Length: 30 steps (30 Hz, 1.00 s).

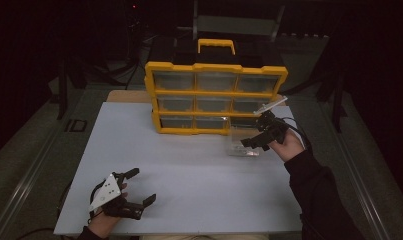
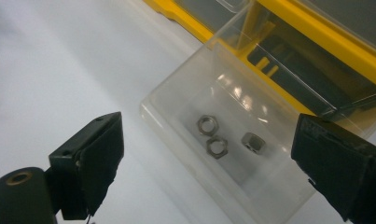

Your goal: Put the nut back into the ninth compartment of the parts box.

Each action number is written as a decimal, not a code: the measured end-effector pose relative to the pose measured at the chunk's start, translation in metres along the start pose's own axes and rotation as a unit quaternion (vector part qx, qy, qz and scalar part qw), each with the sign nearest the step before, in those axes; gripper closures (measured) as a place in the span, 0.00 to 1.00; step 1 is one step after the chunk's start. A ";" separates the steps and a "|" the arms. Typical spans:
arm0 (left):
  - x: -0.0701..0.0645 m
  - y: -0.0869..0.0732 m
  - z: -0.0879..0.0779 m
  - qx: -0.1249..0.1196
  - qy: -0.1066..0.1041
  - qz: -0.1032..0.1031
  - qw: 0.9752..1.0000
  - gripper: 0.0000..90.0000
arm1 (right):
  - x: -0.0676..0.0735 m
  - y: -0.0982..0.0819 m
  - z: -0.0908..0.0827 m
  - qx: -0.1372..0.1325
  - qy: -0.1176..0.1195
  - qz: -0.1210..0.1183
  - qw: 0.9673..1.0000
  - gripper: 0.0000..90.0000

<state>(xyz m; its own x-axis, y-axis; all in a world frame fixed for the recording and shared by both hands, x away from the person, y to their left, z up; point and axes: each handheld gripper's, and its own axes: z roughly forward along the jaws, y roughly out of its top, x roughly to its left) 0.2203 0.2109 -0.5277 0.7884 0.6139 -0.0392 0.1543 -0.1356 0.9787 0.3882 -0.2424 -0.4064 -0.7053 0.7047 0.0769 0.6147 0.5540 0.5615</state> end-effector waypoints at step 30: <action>-0.001 -0.002 -0.003 0.003 -0.001 0.001 1.000 0.00 | 0.036 -0.087 -0.015 -0.157 0.038 -0.038 0.986 0.14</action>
<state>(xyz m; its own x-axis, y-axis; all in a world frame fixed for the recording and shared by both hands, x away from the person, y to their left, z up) 0.2175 0.2129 -0.5293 0.7892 0.6129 -0.0384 0.1564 -0.1403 0.9777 0.3043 -0.2717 -0.4397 -0.7770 0.6244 0.0795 0.4275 0.4308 0.7948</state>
